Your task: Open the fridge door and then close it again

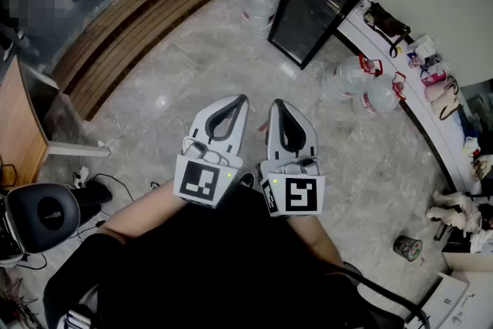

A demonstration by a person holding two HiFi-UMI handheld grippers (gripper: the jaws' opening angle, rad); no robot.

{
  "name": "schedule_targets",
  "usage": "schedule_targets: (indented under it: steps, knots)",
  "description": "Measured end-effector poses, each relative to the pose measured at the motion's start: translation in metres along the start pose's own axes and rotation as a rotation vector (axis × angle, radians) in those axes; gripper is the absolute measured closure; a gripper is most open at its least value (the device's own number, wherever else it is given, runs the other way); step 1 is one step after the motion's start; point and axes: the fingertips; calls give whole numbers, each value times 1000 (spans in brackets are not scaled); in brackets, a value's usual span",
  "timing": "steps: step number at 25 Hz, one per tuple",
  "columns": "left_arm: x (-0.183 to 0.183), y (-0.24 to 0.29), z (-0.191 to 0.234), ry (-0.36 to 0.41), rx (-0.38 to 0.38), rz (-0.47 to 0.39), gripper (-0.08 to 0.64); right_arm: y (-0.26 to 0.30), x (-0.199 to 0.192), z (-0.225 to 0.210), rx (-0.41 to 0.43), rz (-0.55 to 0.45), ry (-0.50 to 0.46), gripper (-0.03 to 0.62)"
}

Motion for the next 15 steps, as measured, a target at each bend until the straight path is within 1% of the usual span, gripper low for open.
schedule_targets:
  steps: [6,10,15]
  knots:
    - [-1,14,-11,-1,11,5,554,0,-2,-19,7,1,9,577]
    - [-1,21,-17,-1,32,12,554,0,-3,-29,26,-3,16,577]
    - [-8,26,-20,-12,74,19,554,1,-10,-47,56,2,74,577]
Point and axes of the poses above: the fingertips, and each gripper's own axes: y forward along the fingers, z to its left, x out of its top, and after that the axes turned 2 degrees about z, right-handed
